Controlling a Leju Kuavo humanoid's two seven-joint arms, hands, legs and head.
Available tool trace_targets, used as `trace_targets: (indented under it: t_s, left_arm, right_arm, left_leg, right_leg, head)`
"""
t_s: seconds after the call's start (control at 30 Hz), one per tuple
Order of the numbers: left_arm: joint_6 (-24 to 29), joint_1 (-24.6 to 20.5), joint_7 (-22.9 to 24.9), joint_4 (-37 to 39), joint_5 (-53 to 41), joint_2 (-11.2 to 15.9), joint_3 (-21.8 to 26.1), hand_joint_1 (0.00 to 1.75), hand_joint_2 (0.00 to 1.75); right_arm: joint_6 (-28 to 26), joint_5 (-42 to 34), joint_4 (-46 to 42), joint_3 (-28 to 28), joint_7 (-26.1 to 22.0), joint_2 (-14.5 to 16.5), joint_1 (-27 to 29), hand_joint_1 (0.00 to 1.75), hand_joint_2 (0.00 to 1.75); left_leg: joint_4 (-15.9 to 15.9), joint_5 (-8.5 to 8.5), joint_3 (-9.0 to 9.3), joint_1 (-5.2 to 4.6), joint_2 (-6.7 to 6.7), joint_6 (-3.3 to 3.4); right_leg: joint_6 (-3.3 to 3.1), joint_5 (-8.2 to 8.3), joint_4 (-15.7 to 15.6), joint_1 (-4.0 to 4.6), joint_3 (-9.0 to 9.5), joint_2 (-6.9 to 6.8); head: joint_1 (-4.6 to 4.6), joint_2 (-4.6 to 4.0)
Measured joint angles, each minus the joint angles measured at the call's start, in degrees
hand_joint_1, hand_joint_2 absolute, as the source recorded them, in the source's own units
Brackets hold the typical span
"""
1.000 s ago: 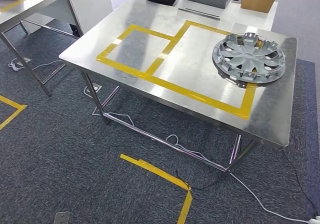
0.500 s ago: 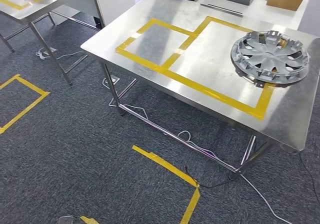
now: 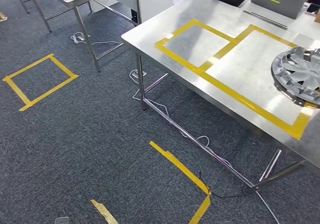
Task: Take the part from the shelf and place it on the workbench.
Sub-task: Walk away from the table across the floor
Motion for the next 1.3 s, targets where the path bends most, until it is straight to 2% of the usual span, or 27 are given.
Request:
trace_targets:
  t_s: [0.07, 0.1, 0.13, 0.17, 0.2, 0.27, 0.33, 0.4, 0.47, 0.53, 0.6, 0.63, 0.67, 0.7, 0.73, 0.8, 0.83, 0.9, 0.93, 1.0, 1.07, 1.1, 1.13, 1.17, 1.2, 1.27, 1.3]
  left_arm:
    - [0.3, -0.1, 0.6, -0.1, -0.2, -0.2, 0.0, 0.0, 0.0]
    - [0.4, -0.1, 0.6, -0.2, -0.3, -0.3, 0.0, 0.0, 0.0]
    - [0.4, 0.1, 0.7, -0.2, -0.4, -0.4, 0.0, 0.0, 0.0]
    - [0.4, 0.2, 0.7, -0.2, -0.4, -0.5, 0.0, 0.0, 0.0]
    - [0.4, 0.2, 0.8, -0.2, -0.4, -0.6, 0.0, 0.0, 0.0]
    - [0.4, 0.1, 1.1, -0.3, -0.5, -0.8, 0.0, 0.0, 0.0]
    - [0.4, 0.0, 1.3, -0.5, -0.6, -1.0, 0.0, 0.0, 0.0]
    - [0.3, 0.3, 1.4, -0.5, -0.8, -1.1, 0.0, 0.0, 0.0]
    - [0.3, 0.5, 1.5, -0.6, -1.1, -1.2, 0.0, 0.0, 0.0]
    - [0.1, 0.3, 1.7, -0.7, -1.2, -1.3, 0.0, 0.0, 0.0]
    - [0.0, 0.2, 2.0, -0.7, -1.5, -1.5, 0.0, 0.0, 0.0]
    - [0.0, 0.2, 2.2, -0.7, -1.6, -1.6, 0.0, 0.0, 0.0]
    - [0.0, 0.3, 2.4, -0.7, -1.8, -1.6, 0.0, 0.0, 0.0]
    - [0.0, 0.4, 2.5, -0.7, -2.0, -1.7, 0.0, 0.0, 0.0]
    - [0.0, 0.5, 2.6, -0.7, -2.1, -1.7, 0.0, 0.0, 0.0]
    - [0.0, 0.3, 2.5, -0.7, -2.3, -1.9, 0.0, 0.0, 0.0]
    - [0.0, 0.2, 2.4, -0.7, -2.3, -2.0, 0.0, 0.0, 0.0]
    - [-0.1, 0.3, 2.3, -0.7, -2.3, -2.2, 0.0, 0.0, 0.0]
    - [-0.2, 0.4, 2.3, -0.7, -2.2, -2.2, 0.0, 0.0, 0.0]
    - [-0.4, 0.5, 2.3, -0.8, -1.9, -2.1, 0.1, 0.0, 0.0]
    - [-0.6, 0.3, 2.2, -0.8, -1.6, -2.1, 0.1, 0.0, 0.0]
    - [-0.7, 0.2, 2.2, -0.8, -1.6, -2.1, 0.1, 0.0, 0.0]
    - [-0.7, 0.2, 2.2, -0.8, -1.4, -2.1, 0.1, 0.0, 0.0]
    - [-0.8, 0.3, 2.2, -0.8, -1.3, -2.0, 0.2, 0.0, 0.0]
    - [-0.9, 0.4, 2.2, -0.8, -1.1, -2.0, 0.3, 0.0, 0.0]
    - [-1.2, 0.3, 2.2, -0.8, -0.6, -1.8, 0.5, 0.0, 0.0]
    - [-1.5, 0.3, 2.3, -0.8, -0.3, -1.5, 0.6, 0.0, 0.0]
  right_arm:
    - [0.4, 1.7, 0.0, 0.0, 0.0, 0.0, 0.2, 0.0, 0.0]
    - [0.6, 2.4, 0.0, 0.0, -0.1, 0.0, 0.3, 0.0, 0.0]
    - [0.7, 3.0, 0.0, 0.0, -0.1, 0.0, 0.3, 0.0, 0.0]
    - [0.9, 3.5, 0.0, 0.1, -0.1, 0.0, 0.3, 0.0, 0.0]
    - [0.9, 3.9, 0.0, 0.1, -0.2, 0.0, 0.3, 0.0, 0.0]
    - [1.0, 4.6, 0.0, 0.1, -0.2, 0.0, 0.2, 0.0, 0.0]
    - [1.1, 5.3, 0.0, 0.1, -0.2, 0.0, 0.2, 0.0, 0.0]
    - [1.2, 6.1, 0.0, 0.1, -0.2, 0.0, 0.1, 0.0, 0.0]
    - [1.3, 7.0, 0.0, 0.1, -0.4, 0.0, 0.1, 0.0, 0.0]
    - [1.4, 8.2, -0.1, 0.1, -0.9, 0.0, 0.3, 0.0, 0.0]
    - [1.5, 9.2, -0.2, 0.1, -1.2, 0.0, 0.4, 0.0, 0.0]
    - [1.5, 9.7, -0.3, 0.1, -1.2, -0.1, 0.4, 0.0, 0.0]
    - [1.6, 10.2, -0.5, 0.1, -1.2, -0.2, 0.4, 0.0, 0.0]
    - [1.7, 10.7, -0.7, 0.1, -1.1, -0.2, 0.4, 0.0, 0.0]
    - [1.8, 11.2, -0.9, 0.1, -1.0, -0.3, 0.4, 0.0, 0.0]
    - [2.0, 11.6, -1.2, 0.0, -1.0, -0.4, 0.4, 0.0, 0.0]
    - [2.1, 11.7, -1.2, 0.0, -1.0, -0.4, 0.4, 0.0, 0.0]
    - [2.0, 12.3, -1.3, 0.0, -1.1, -0.4, 0.2, 0.0, 0.0]
    - [1.8, 13.0, -1.3, 0.1, -1.2, -0.4, 0.1, 0.0, 0.0]
    - [1.2, 14.4, -1.3, 0.1, -1.4, -0.4, 0.1, 0.0, 0.0]
    - [0.9, 15.2, -1.3, 0.1, -1.4, -0.4, 0.3, 0.0, 0.0]
    - [0.9, 15.4, -1.3, 0.1, -1.4, -0.4, 0.5, 0.0, 0.0]
    - [0.9, 15.5, -1.3, 0.1, -1.4, -0.4, 0.5, 0.0, 0.0]
    - [0.8, 15.6, -1.3, 0.1, -1.4, -0.4, 0.6, 0.0, 0.0]
    - [0.7, 15.7, -1.3, 0.1, -1.4, -0.4, 0.6, 0.0, 0.0]
    - [0.3, 16.0, -1.3, 0.1, -1.5, -0.4, 0.5, 0.0, 0.0]
    - [-0.2, 16.1, -1.3, 0.1, -1.5, -0.4, 0.4, 0.0, 0.0]
  left_leg:
    - [0.0, 0.25, -0.4, -0.17, -1.47, 0.47]
    - [0.0, 0.33, -0.53, -0.29, -2.25, 0.58]
    - [0.1, 0.4, -0.59, -0.4, -3.05, 0.63]
    - [0.1, 0.46, -0.58, -0.5, -3.87, 0.63]
    - [0.1, 0.51, -0.53, -0.58, -4.72, 0.57]
    - [0.2, 0.68, -0.58, -0.67, -6.3, 0.31]
    - [0.4, 0.98, -1.07, -0.6, -7.59, -0.22]
    - [0.3, 1.36, -1.6, -0.41, -8.57, -0.98]
    - [1.7, 0.29, -2.39, -0.48, -6.59, -1.64]
    - [7.3, -3.27, -4.88, -0.46, -3.17, -2.2]
    - [14.5, -6.58, -7.91, -0.11, -1.91, -2.75]
    - [16.1, -6.91, -8.42, 0.05, -1.68, -2.93]
    - [15.6, -6.16, -7.84, 0.17, -1.49, -3.03]
    - [12.9, -4.57, -6.16, 0.23, -1.09, -3.02]
    - [9.0, -2.74, -3.76, 0.22, -0.05, -2.9]
    - [2.3, -0.83, 0.01, -0.18, 2.39, -2.33]
    - [0.7, -0.69, 0.78, -0.39, 3.06, -1.95]
    - [0.3, -0.77, 0.68, -0.59, 2.23, -1.14]
    - [0.2, -0.65, 0.64, -0.57, 1.63, -0.78]
    - [-0.1, -0.31, 0.58, -0.37, 0.41, -0.01]
    - [-0.1, -0.11, 0.32, -0.36, -1.0, 0.49]
    - [-0.1, -0.04, 0.21, -0.43, -1.8, 0.61]
    - [-0.1, 0.01, 0.14, -0.49, -2.63, 0.67]
    - [-0.1, 0.05, 0.13, -0.53, -3.47, 0.67]
    - [0.0, 0.08, 0.16, -0.55, -4.33, 0.64]
    - [0.2, 0.13, 0.16, -0.61, -5.97, 0.39]
    - [0.3, 0.17, -0.01, -0.64, -6.68, 0.15]
  right_leg:
    - [-0.03, -3.95, 8.3, -0.06, -3.79, 2.55]
    - [-0.12, -4.89, 11.5, -0.05, -5.35, 2.9]
    - [-0.29, -4.62, 12.7, -0.04, -6.04, 3.05]
    - [-0.52, -3.14, 11.4, -0.03, -5.57, 3.22]
    - [-0.84, -0.82, 8.0, -0.03, -4.12, 3.74]
    - [-1.56, 2.96, 0.1, -0.11, -0.66, 6.4]
    - [-1.78, 3.74, -3.6, -0.12, 1.04, 8.14]
    - [-1.84, 3.83, -4.2, -0.13, 1.44, 7.17]
    - [-2.27, 4.34, -4.7, -0.31, 1.7, 5.68]
    - [-2.59, 4.54, -5.0, -0.29, 1.8, 3.84]
    - [-2.66, 4.48, -5.0, -0.14, 1.7, 1.9]
    - [-2.65, 4.44, -5.0, -0.1, 1.68, 0.97]
    - [-2.59, 4.4, -5.0, -0.09, 1.68, 0.14]
    - [-2.49, 4.33, -5.0, -0.09, 1.76, -0.61]
    - [-2.33, 4.23, -5.0, -0.06, 1.91, -1.31]
    - [-1.78, 3.9, -4.8, 0.28, 2.06, -2.55]
    - [-1.5, 3.74, -4.7, 0.46, 2.15, -3.17]
    - [-1.01, 3.52, -4.8, 0.53, 2.38, -4.29]
    - [-0.71, 3.16, -4.6, 0.42, 2.44, -3.96]
    - [-0.25, 0.85, -1.5, 0.18, 1.15, -1.05]
    - [-0.17, -3.14, 6.2, 0.08, -2.45, 2.13]
    - [-0.2, -4.56, 10.1, 0.08, -4.34, 2.71]
    - [-0.26, -4.99, 12.4, 0.09, -5.63, 2.97]
    - [-0.35, -4.13, 12.4, 0.1, -5.88, 3.1]
    - [-0.48, -2.19, 10.1, 0.07, -5.04, 3.33]
    - [-0.83, 2.31, 2.3, -0.11, -1.79, 5.6]
    - [-0.94, 3.55, -1.0, -0.27, -0.43, 6.93]
  head:
    - [0.08, 0.0]
    - [0.07, 0.0]
    - [0.08, 0.0]
    - [0.07, 0.0]
    - [0.08, 0.0]
    - [0.03, 0.0]
    - [0.0, 0.0]
    - [0.04, 0.0]
    - [-0.18, 0.0]
    - [-0.54, 0.0]
    - [-0.67, 0.0]
    - [-0.68, 0.0]
    - [-0.69, 0.0]
    - [-0.7, 0.0]
    - [-0.7, 0.0]
    - [-0.72, 0.0]
    - [-0.68, 0.0]
    - [-0.62, 0.0]
    - [-0.59, 0.0]
    - [-0.41, 0.0]
    - [-0.22, 0.0]
    - [-0.21, 0.0]
    - [-0.22, 0.0]
    - [-0.21, 0.0]
    - [-0.21, 0.0]
    - [-0.2, 0.0]
    - [-0.21, 0.0]
